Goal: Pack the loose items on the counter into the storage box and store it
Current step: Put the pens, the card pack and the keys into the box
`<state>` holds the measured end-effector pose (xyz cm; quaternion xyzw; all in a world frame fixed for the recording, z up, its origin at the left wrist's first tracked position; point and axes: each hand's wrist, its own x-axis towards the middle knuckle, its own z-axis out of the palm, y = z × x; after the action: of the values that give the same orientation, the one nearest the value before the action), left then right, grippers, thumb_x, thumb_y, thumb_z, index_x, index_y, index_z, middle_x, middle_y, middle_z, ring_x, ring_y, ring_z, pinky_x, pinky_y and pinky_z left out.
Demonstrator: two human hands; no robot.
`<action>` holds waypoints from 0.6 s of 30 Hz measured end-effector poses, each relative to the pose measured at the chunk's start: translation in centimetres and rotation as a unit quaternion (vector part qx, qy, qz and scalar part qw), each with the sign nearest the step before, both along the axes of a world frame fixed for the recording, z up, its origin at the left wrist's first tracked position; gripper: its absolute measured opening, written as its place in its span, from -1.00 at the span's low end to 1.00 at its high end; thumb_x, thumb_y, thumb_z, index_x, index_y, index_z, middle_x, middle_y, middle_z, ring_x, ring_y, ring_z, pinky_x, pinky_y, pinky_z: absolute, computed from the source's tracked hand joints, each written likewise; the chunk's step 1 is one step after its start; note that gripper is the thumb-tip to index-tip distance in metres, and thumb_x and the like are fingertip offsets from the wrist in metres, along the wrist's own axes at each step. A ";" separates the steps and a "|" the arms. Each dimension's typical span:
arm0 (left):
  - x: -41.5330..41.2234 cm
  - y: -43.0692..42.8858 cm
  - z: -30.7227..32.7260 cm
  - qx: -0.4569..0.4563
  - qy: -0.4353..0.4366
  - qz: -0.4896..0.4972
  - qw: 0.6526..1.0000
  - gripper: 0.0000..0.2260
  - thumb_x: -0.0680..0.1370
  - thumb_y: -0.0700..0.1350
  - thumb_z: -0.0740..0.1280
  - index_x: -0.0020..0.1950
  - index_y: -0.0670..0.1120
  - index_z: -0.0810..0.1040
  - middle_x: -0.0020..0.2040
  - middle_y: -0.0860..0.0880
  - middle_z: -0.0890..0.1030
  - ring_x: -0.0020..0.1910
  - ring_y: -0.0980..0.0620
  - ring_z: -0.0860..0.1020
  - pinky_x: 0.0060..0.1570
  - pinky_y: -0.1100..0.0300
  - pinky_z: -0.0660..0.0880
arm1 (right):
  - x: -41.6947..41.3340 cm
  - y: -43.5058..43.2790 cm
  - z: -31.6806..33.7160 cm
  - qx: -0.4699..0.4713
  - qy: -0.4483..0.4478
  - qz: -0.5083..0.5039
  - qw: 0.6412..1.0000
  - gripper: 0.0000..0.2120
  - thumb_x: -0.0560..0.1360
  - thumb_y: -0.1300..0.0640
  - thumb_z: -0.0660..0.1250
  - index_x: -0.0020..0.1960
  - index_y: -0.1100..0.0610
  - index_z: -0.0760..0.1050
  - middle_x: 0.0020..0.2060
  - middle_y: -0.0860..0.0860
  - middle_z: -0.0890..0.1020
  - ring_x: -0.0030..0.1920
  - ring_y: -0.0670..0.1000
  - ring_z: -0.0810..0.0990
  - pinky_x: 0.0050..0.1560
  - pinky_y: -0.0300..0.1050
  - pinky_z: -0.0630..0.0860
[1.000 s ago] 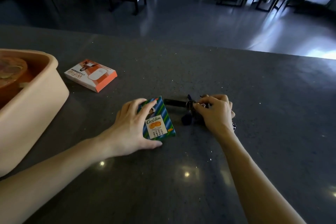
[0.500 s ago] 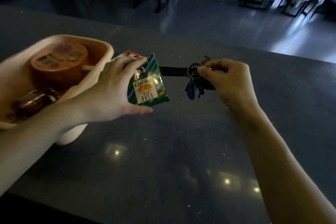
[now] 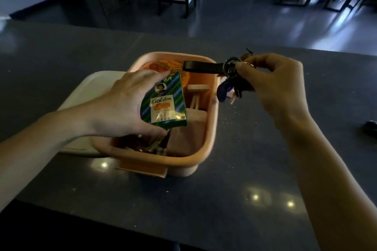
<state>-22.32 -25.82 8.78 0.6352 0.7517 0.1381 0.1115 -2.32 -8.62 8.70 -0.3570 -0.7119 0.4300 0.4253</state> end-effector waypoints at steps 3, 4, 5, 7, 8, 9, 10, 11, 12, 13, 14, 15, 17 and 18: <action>-2.4 -1.3 -0.7 -0.036 -0.048 -0.037 0.998 -0.04 0.13 0.39 0.39 0.40 0.38 -0.07 0.37 0.33 0.10 0.31 0.32 0.07 0.31 0.19 0.11 | -2.0 -1.9 -0.4 -0.001 -0.015 -0.016 1.000 -0.94 0.38 0.07 0.45 -0.21 -0.02 0.57 -0.17 -0.02 0.67 -0.19 -0.04 0.67 -0.11 0.01 0.61; -2.9 -1.5 -1.0 -0.050 -0.051 -0.049 0.996 -0.04 0.13 0.39 0.40 0.39 0.40 -0.09 0.37 0.35 0.08 0.33 0.31 0.06 0.33 0.17 0.10 | -2.4 -2.4 -0.5 0.005 -0.021 -0.024 0.999 -0.94 0.38 0.06 0.45 -0.22 -0.04 0.57 -0.19 -0.04 0.67 -0.20 -0.05 0.67 -0.10 0.01 0.61; -3.3 -1.6 -1.4 -0.061 -0.048 -0.059 0.995 -0.03 0.14 0.37 0.42 0.39 0.41 -0.10 0.38 0.35 0.07 0.35 0.30 0.05 0.34 0.16 0.09 | -2.8 -2.8 -0.4 0.013 -0.025 -0.033 0.999 -0.93 0.38 0.05 0.45 -0.23 -0.06 0.56 -0.20 -0.06 0.67 -0.19 -0.06 0.66 -0.07 0.01 0.60; -3.8 -1.6 -2.0 -0.071 -0.036 -0.075 0.994 -0.01 0.17 0.31 0.47 0.40 0.37 -0.10 0.38 0.34 0.07 0.36 0.30 0.04 0.36 0.16 0.10 | -3.3 -3.3 -0.1 0.033 -0.031 -0.047 0.998 -0.91 0.37 0.03 0.44 -0.25 -0.10 0.54 -0.21 -0.10 0.66 -0.13 -0.07 0.65 -0.04 0.02 0.59; -3.9 -1.4 -2.4 -0.076 -0.039 -0.085 0.993 -0.01 0.18 0.28 0.49 0.41 0.34 -0.08 0.35 0.35 0.08 0.34 0.32 0.05 0.34 0.19 0.12 | -3.5 -3.5 0.2 0.043 -0.035 -0.051 0.997 -0.91 0.38 0.03 0.44 -0.24 -0.12 0.54 -0.20 -0.13 0.65 -0.12 -0.08 0.64 -0.03 0.02 0.59; -4.1 -1.2 -2.7 -0.086 -0.049 -0.097 0.990 -0.02 0.19 0.26 0.50 0.42 0.31 -0.06 0.32 0.38 0.08 0.33 0.35 0.05 0.31 0.24 0.14 | -3.7 -3.6 0.5 0.052 -0.035 -0.052 0.997 -0.92 0.38 0.02 0.44 -0.22 -0.11 0.54 -0.18 -0.14 0.64 -0.11 -0.09 0.64 -0.03 0.00 0.59; -4.1 -0.9 -3.1 -0.097 -0.060 -0.110 0.987 -0.02 0.20 0.24 0.50 0.43 0.29 -0.07 0.30 0.40 0.06 0.32 0.37 0.04 0.29 0.28 0.14 | -3.9 -3.7 0.7 0.053 -0.033 -0.053 0.997 -0.94 0.38 0.03 0.43 -0.19 -0.08 0.56 -0.15 -0.14 0.64 -0.10 -0.09 0.64 -0.04 -0.01 0.59; -4.2 -0.6 -3.3 -0.111 -0.060 -0.120 0.985 -0.01 0.21 0.23 0.50 0.44 0.27 -0.08 0.32 0.39 0.05 0.32 0.37 0.02 0.30 0.29 0.12 | -4.0 -3.7 1.0 0.049 -0.030 -0.054 0.997 -0.93 0.38 0.02 0.43 -0.14 -0.04 0.58 -0.13 -0.11 0.65 -0.09 -0.08 0.65 -0.04 -0.01 0.59; -4.3 -0.4 -3.7 -0.120 -0.046 -0.132 0.983 0.00 0.22 0.23 0.50 0.46 0.23 -0.09 0.37 0.34 0.03 0.35 0.35 0.00 0.33 0.28 0.09 | -4.2 -3.6 1.2 0.045 -0.027 -0.056 0.997 -0.90 0.38 0.03 0.43 -0.11 -0.01 0.59 -0.12 -0.09 0.66 -0.09 -0.07 0.65 -0.04 0.00 0.59; -4.4 -0.1 -4.0 -0.125 -0.023 -0.142 0.982 0.01 0.23 0.23 0.49 0.48 0.19 -0.10 0.43 0.28 0.01 0.37 0.33 -0.03 0.36 0.26 0.05 | -4.4 -3.6 1.3 0.042 -0.026 -0.058 0.997 -0.89 0.38 0.03 0.43 -0.11 0.01 0.60 -0.12 -0.08 0.66 -0.11 -0.06 0.66 -0.05 0.00 0.59; -4.6 0.1 -4.3 -0.129 0.007 -0.151 0.980 0.02 0.25 0.24 0.48 0.49 0.17 -0.12 0.46 0.23 -0.01 0.39 0.32 -0.07 0.38 0.25 -0.01 | -4.5 -3.8 1.4 0.038 -0.025 -0.057 0.997 -0.90 0.39 0.05 0.43 -0.11 0.02 0.60 -0.13 -0.06 0.66 -0.13 -0.07 0.66 -0.07 -0.02 0.60; -4.9 0.2 -4.6 -0.137 0.037 -0.156 0.977 0.02 0.26 0.25 0.46 0.49 0.15 -0.16 0.49 0.20 -0.04 0.39 0.31 -0.12 0.39 0.23 -0.07 | -4.6 -3.9 1.4 0.037 -0.025 -0.050 0.998 -0.93 0.40 0.06 0.43 -0.13 0.02 0.59 -0.15 -0.07 0.66 -0.17 -0.09 0.66 -0.11 -0.05 0.61; -5.3 0.6 -5.1 -0.167 0.095 -0.161 0.968 0.06 0.28 0.28 0.42 0.46 0.15 -0.30 0.52 0.15 -0.11 0.44 0.22 -0.19 0.42 0.16 -0.14 | -4.8 -4.1 1.1 0.033 -0.033 -0.038 0.998 -0.96 0.41 0.08 0.42 -0.17 -0.02 0.56 -0.21 -0.08 0.66 -0.25 -0.12 0.66 -0.18 -0.13 0.62; -5.3 0.8 -5.3 -0.186 0.130 -0.162 0.960 0.07 0.28 0.29 0.41 0.42 0.17 -0.39 0.52 0.13 -0.15 0.46 0.16 -0.21 0.43 0.10 -0.16 | -4.8 -4.2 1.0 0.028 -0.037 -0.035 0.998 -0.94 0.41 0.09 0.42 -0.19 -0.04 0.55 -0.23 -0.09 0.66 -0.28 -0.13 0.66 -0.21 -0.14 0.62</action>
<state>-27.59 -25.03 3.48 0.7293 0.6588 -0.1076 0.1498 -7.16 -12.86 9.67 -0.3848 -0.7259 0.3815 0.4236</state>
